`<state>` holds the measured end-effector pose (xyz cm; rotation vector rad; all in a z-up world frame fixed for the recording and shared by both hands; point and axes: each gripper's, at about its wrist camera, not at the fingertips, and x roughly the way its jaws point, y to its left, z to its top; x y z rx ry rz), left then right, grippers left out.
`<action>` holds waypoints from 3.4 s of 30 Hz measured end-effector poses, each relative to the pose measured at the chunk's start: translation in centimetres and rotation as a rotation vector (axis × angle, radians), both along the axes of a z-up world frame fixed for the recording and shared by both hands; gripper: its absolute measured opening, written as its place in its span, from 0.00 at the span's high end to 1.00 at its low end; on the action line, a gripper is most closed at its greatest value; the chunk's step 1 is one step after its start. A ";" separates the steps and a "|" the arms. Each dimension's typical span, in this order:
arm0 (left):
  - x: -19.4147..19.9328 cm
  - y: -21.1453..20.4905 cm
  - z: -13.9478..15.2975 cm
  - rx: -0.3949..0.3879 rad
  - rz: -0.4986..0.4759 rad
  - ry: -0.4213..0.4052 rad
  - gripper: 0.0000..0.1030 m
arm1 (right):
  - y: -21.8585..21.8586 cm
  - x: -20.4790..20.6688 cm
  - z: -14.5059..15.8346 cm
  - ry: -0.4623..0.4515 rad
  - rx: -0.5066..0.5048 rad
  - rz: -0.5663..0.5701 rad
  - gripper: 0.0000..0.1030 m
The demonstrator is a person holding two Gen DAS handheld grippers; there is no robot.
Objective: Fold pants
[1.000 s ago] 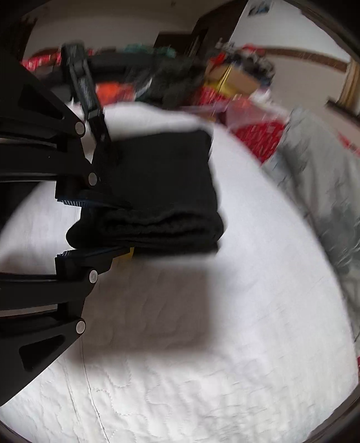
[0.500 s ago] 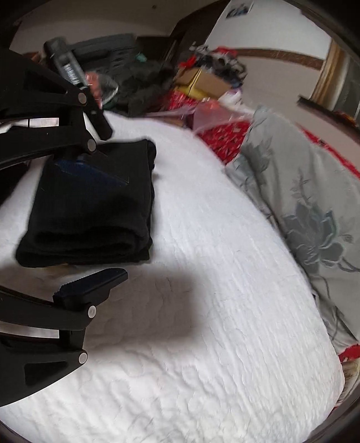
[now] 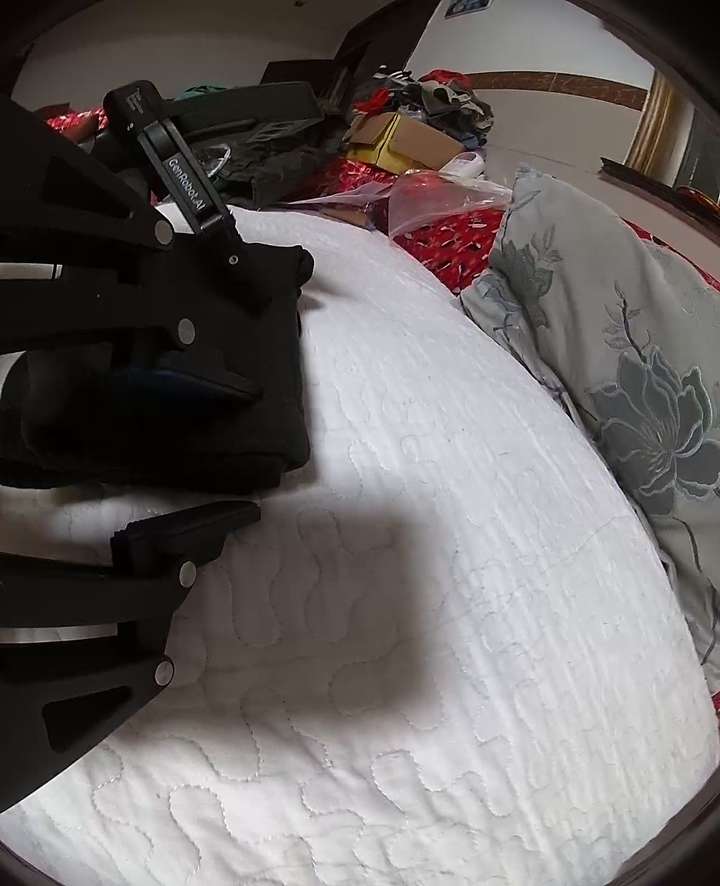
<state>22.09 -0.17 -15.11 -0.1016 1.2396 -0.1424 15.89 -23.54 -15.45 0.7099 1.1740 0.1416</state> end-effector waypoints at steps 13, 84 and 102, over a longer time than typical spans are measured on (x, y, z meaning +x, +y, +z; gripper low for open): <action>-6.4 -0.7 5.9 0.108 -0.033 -0.143 0.20 | 2.4 -3.6 8.0 -0.185 -0.132 0.093 0.59; -8.1 4.9 6.0 -0.006 -0.048 -0.132 0.07 | 0.5 -4.7 4.9 -0.036 -0.006 0.082 0.48; -3.2 2.7 1.5 -0.007 -0.114 -0.024 0.01 | 1.0 -3.0 0.9 0.033 0.055 0.102 0.47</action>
